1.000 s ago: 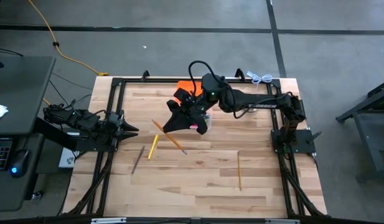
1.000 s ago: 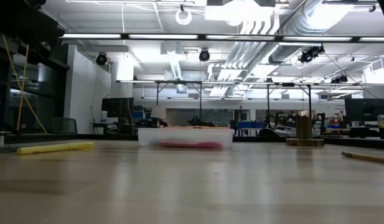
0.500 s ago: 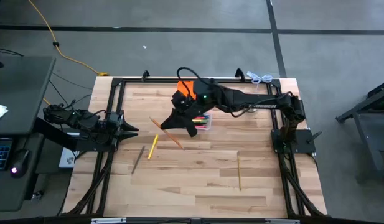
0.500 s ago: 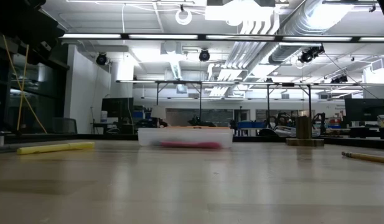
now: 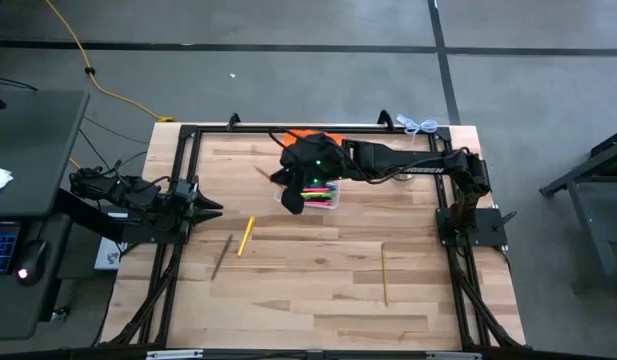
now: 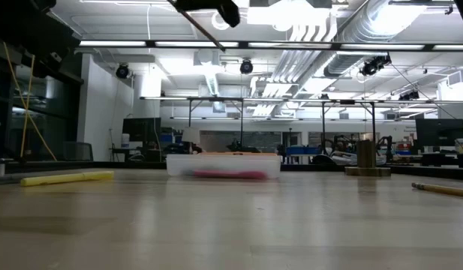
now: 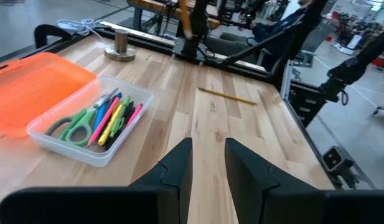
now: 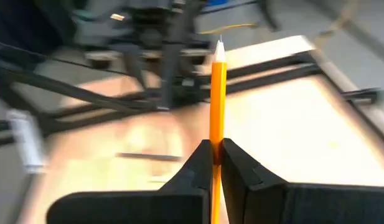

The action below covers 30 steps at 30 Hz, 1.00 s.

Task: Pick & place school supplies into a supply box
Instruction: Put the orange pencil into the transparent supply box

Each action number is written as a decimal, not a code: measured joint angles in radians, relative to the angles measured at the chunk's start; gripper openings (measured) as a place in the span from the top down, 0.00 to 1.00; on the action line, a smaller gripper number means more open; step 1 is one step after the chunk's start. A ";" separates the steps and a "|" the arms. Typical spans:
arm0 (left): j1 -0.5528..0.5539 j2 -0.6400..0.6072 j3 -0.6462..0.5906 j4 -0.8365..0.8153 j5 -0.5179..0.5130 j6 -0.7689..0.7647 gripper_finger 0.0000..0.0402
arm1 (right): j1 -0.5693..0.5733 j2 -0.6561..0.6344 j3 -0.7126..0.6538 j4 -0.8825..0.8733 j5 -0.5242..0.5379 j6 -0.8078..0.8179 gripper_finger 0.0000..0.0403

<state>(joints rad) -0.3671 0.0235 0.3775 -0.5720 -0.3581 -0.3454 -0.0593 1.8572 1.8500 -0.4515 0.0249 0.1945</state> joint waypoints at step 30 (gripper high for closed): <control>0.000 0.000 0.000 -0.005 -0.034 -0.002 0.70 | -0.101 0.006 0.000 -0.204 0.161 -0.156 1.00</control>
<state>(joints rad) -0.3672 0.0235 0.3775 -0.5766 -0.3918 -0.3477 -0.1600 1.8635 1.8503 -0.6550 0.1860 0.0389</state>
